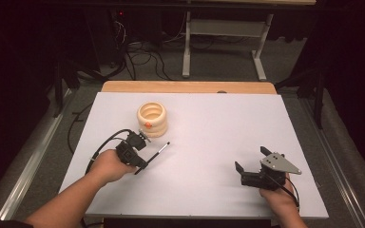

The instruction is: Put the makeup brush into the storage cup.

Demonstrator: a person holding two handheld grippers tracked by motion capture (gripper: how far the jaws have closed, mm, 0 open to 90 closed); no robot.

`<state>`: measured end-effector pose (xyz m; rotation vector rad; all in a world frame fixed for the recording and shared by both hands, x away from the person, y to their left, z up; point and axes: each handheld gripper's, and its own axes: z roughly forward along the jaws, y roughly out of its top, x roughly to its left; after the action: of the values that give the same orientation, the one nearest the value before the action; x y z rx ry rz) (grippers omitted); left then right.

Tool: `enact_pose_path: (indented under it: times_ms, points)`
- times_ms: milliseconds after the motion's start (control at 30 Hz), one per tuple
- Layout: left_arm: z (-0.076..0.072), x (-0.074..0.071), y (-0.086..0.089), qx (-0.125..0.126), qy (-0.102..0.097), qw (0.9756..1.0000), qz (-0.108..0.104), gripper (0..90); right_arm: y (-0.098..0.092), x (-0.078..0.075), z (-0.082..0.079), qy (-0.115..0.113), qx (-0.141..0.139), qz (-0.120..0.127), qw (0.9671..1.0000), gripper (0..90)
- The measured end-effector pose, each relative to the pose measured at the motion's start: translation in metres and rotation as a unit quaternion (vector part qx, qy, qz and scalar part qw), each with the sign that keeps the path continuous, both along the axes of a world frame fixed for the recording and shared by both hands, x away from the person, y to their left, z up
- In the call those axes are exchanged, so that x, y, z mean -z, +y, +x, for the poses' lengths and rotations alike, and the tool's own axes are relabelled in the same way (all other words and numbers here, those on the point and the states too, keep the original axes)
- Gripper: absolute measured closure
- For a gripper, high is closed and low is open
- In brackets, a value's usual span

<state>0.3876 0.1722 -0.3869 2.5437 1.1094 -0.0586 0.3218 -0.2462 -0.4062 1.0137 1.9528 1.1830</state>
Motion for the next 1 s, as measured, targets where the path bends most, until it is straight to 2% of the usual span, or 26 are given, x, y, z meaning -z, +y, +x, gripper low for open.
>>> enact_pose_path:
  times_ms: [133, 367, 500, 567, 600, 700, 733, 767, 833, 867, 900, 1000]
  points:
    - [-0.004, -0.001, 0.001, -0.001, -0.015, 0.9997, -0.017, 83.7, 0.0, 0.0, 0.0, 0.0, 0.001, 0.002, 1.0, 0.7]
    - [-0.013, -0.003, 0.003, 0.001, -0.045, 0.9977, -0.05, 83.7, 0.0, -0.001, -0.001, -0.003, 0.0, -0.002, 1.0, 0.7]
    - [-0.018, -0.001, 0.005, -0.008, -0.063, 0.9948, -0.079, 83.8, 0.0, -0.001, -0.001, -0.004, 0.0, -0.002, 1.0, 0.7]
    - [-0.021, 0.001, 0.006, -0.013, -0.075, 0.9924, -0.097, 83.7, 0.0, -0.001, 0.0, -0.002, 0.002, -0.003, 1.0, 0.7]
    - [-0.021, 0.001, 0.006, -0.013, -0.075, 0.9924, -0.097, 83.8, 0.0, -0.001, 0.0, -0.002, 0.002, -0.003, 1.0, 0.7]
    - [-0.023, 0.002, 0.007, -0.015, -0.086, 0.9894, -0.116, 83.8, 0.0, -0.001, 0.0, -0.005, 0.001, -0.006, 1.0, 0.7]
    - [-0.025, 0.002, 0.007, -0.02, -0.101, 0.9868, -0.126, 83.7, 0.0, -0.001, 0.0, -0.004, 0.001, -0.006, 1.0, 0.7]
    - [-0.025, 0.002, 0.007, -0.02, -0.101, 0.9868, -0.126, 83.7, 0.0, -0.001, 0.0, -0.004, 0.001, -0.006, 1.0, 0.7]
    - [-0.026, 0.002, 0.009, -0.025, -0.11, 0.9832, -0.143, 83.7, 0.0, -0.001, 0.0, -0.006, 0.0, -0.005, 1.0, 0.7]
    - [-0.027, 0.003, 0.009, -0.035, -0.122, 0.9796, -0.156, 83.7, 0.0, -0.001, 0.0, -0.004, 0.0, -0.004, 1.0, 0.7]
    - [-0.027, 0.003, 0.009, -0.035, -0.122, 0.9796, -0.156, 83.8, 0.0, -0.001, 0.0, -0.004, 0.0, -0.004, 1.0, 0.7]
    - [-0.029, 0.006, 0.011, -0.045, -0.132, 0.9758, -0.168, 83.7, 0.0, -0.001, 0.0, -0.004, 0.0, -0.003, 1.0, 0.7]
